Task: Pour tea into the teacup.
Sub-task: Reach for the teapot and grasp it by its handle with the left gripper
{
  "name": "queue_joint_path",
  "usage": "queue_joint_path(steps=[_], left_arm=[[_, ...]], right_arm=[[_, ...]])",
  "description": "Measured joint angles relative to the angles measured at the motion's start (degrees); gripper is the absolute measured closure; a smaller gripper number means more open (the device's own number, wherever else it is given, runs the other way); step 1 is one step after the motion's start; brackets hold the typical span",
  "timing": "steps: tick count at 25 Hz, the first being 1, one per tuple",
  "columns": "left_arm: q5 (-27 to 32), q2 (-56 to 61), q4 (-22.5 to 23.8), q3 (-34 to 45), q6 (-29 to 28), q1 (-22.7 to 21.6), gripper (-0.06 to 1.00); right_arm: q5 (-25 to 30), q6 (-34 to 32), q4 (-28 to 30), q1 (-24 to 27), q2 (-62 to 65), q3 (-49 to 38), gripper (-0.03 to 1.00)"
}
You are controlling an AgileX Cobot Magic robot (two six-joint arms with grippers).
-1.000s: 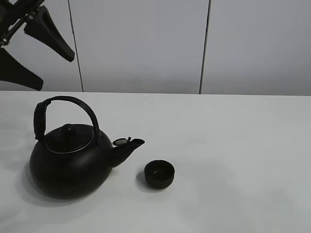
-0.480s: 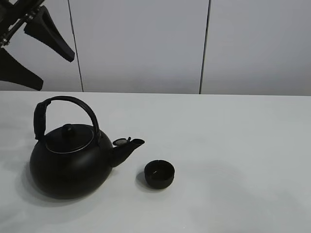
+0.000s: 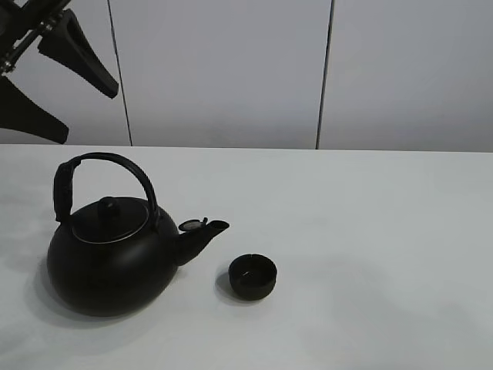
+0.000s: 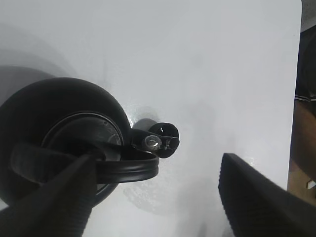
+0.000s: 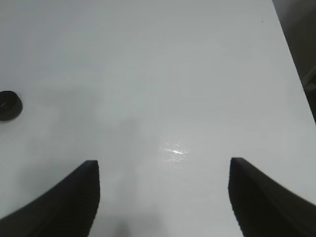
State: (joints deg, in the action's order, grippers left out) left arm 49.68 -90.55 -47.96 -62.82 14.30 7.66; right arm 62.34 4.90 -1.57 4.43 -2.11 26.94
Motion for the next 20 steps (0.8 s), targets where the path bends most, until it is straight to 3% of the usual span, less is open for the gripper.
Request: queue_joint_path(steps=[16, 20], left_arm=[[-0.06, 0.0, 0.0, 0.0, 0.0, 0.0, 0.44], [-3.01, 0.0, 0.0, 0.0, 0.0, 0.0, 0.44]], right_arm=[[-0.26, -0.32, 0.0, 0.0, 0.0, 0.0, 0.46], [-0.26, -0.32, 0.0, 0.0, 0.0, 0.0, 0.46]])
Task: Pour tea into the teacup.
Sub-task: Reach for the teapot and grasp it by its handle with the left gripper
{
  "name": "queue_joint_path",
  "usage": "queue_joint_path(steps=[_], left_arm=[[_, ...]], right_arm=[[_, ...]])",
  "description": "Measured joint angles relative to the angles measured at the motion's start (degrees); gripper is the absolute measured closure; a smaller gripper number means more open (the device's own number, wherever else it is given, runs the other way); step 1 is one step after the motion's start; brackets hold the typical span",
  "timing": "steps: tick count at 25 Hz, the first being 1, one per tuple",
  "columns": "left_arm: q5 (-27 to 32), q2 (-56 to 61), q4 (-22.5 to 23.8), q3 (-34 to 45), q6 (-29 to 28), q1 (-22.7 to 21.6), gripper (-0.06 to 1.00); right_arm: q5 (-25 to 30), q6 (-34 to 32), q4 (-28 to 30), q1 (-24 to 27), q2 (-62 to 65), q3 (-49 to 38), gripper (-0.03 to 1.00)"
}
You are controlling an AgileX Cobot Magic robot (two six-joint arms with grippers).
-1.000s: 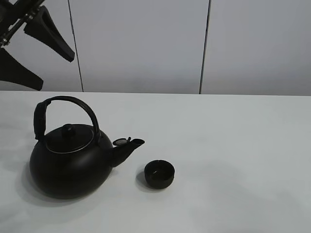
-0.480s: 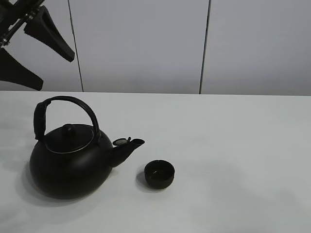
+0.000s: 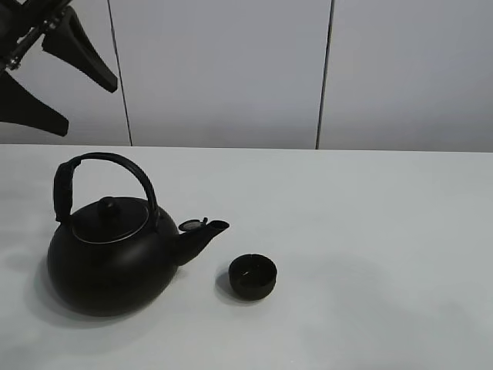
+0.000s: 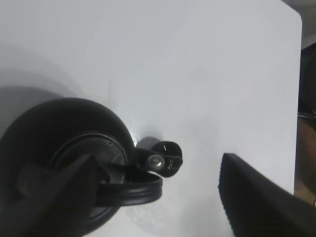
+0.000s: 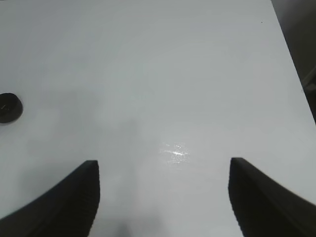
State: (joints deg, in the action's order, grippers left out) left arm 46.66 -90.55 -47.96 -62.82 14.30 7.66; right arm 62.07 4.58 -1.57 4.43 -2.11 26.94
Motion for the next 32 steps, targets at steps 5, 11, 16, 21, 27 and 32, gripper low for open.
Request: queue_joint_path(steps=[5, 11, 16, 21, 27, 32], left_arm=[[-4.77, 0.0, 0.0, 0.0, 0.0, 0.0, 0.44], [-8.88, 0.0, -0.38, 0.0, 0.0, 0.0, 0.44], [-10.49, 0.0, -0.44, 0.0, 1.02, 0.0, 0.44], [-10.49, -0.05, -0.44, -0.58, 5.14, 0.0, 0.44], [-10.5, 0.0, -0.44, -2.57, 6.94, 0.0, 0.44], [-10.5, 0.0, -0.44, -2.61, 8.42, 0.0, 0.44]], right_arm=[[0.0, 0.0, 0.0, 0.0, 0.0, 0.0, 0.46], [0.0, -0.05, 0.04, 0.0, 0.0, 0.0, 0.46], [0.0, -0.05, 0.04, 0.0, 0.0, 0.0, 0.46], [0.0, -0.05, 0.04, 0.0, 0.0, 0.0, 0.46], [0.0, -0.05, 0.04, 0.0, 0.0, 0.0, 0.46], [0.0, -0.05, 0.04, 0.0, 0.0, 0.0, 0.46]])
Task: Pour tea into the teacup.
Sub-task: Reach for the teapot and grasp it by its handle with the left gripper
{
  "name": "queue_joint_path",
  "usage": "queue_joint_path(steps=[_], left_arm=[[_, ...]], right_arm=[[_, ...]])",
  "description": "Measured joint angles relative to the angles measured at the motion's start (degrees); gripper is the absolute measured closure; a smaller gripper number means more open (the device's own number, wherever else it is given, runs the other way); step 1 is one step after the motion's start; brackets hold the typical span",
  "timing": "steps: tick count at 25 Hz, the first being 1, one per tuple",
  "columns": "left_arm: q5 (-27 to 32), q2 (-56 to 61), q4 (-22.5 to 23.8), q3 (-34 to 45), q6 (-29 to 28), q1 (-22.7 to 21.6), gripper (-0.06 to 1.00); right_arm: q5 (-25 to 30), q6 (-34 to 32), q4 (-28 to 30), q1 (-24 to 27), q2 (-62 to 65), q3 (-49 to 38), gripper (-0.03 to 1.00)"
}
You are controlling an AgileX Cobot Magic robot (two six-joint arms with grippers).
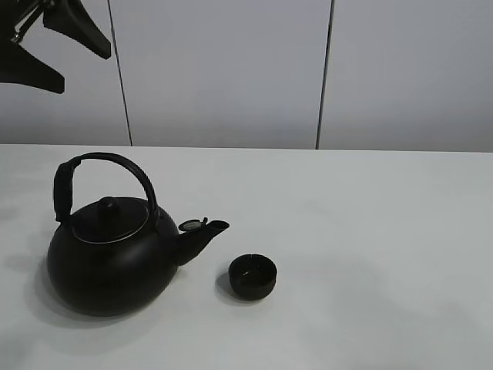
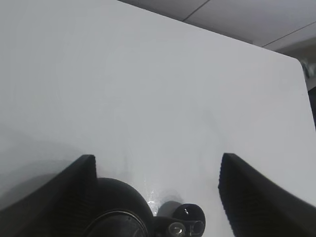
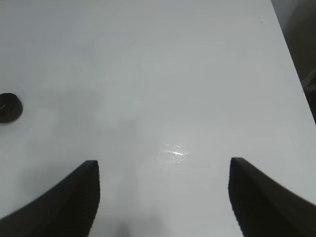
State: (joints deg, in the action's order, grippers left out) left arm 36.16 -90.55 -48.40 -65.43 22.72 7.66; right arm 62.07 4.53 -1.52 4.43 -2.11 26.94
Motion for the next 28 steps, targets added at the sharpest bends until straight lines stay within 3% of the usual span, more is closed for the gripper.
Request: queue_joint_path(steps=[3, 6, 10, 17, 23, 28], left_arm=[[-0.16, 0.18, 0.34, 0.0, 1.15, 0.05, 0.44], [-3.22, 2.0, 3.72, 0.0, 1.56, 0.4, 0.44], [-8.52, 8.61, 13.31, 0.0, 1.02, 0.66, 0.44], [-15.85, 23.16, 32.65, 4.04, -9.79, 5.04, 0.44], [-32.72, 31.46, 46.58, 21.16, -19.94, 11.3, 0.44], [-53.48, 32.64, 53.82, 38.33, -28.16, 12.19, 0.44]], right_arm=[[0.0, 0.0, 0.0, 0.0, 0.0, 0.0, 0.46], [0.0, 0.0, 0.0, 0.0, 0.0, 0.0, 0.46], [0.0, 0.0, 0.0, 0.0, 0.0, 0.0, 0.46], [-0.02, 0.0, 0.0, 0.0, 0.0, 0.0, 0.46], [-0.09, 0.0, 0.0, 0.0, 0.0, 0.0, 0.46], [-0.09, 0.0, 0.0, 0.0, 0.0, 0.0, 0.46]])
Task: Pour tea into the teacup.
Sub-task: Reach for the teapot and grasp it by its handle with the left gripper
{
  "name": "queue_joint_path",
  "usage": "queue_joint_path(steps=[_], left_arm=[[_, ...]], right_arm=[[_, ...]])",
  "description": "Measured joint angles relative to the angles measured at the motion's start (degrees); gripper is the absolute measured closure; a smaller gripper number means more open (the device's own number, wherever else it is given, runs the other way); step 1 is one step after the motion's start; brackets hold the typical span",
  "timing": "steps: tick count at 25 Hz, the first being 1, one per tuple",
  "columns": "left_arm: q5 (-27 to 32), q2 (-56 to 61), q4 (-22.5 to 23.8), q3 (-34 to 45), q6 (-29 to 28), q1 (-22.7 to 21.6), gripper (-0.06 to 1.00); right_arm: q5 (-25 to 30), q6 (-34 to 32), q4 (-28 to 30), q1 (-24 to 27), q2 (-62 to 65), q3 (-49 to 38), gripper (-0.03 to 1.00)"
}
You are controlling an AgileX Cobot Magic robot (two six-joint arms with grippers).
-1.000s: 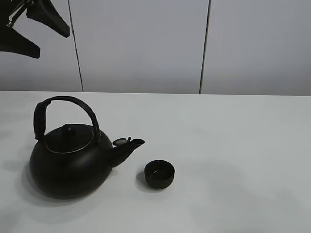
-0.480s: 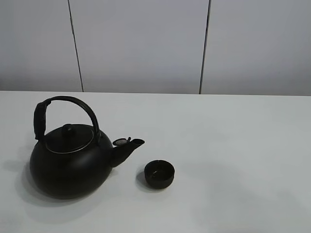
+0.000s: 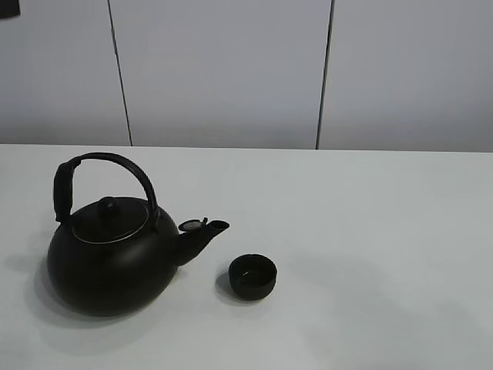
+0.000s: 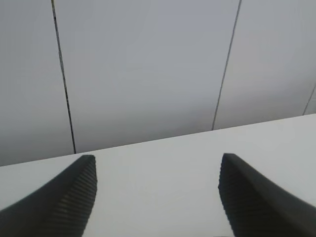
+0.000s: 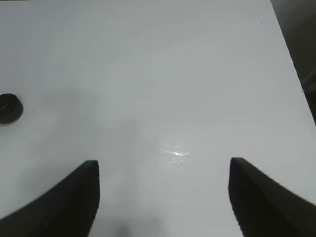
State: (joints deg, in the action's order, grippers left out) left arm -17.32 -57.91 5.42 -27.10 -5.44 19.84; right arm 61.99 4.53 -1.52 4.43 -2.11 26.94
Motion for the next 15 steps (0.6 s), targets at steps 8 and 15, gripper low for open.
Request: queue_joint_path(steps=[8, 15], left_arm=[[-15.1, -0.77, 2.14, 14.69, -0.6, 0.0, 0.44], [-25.25, -15.75, 2.95, 15.69, 0.21, 0.0, 0.44]], right_arm=[[0.0, 0.0, 0.0, 0.0, 0.0, 0.0, 0.46], [0.0, 0.0, 0.0, 0.0, 0.0, 0.0, 0.46]])
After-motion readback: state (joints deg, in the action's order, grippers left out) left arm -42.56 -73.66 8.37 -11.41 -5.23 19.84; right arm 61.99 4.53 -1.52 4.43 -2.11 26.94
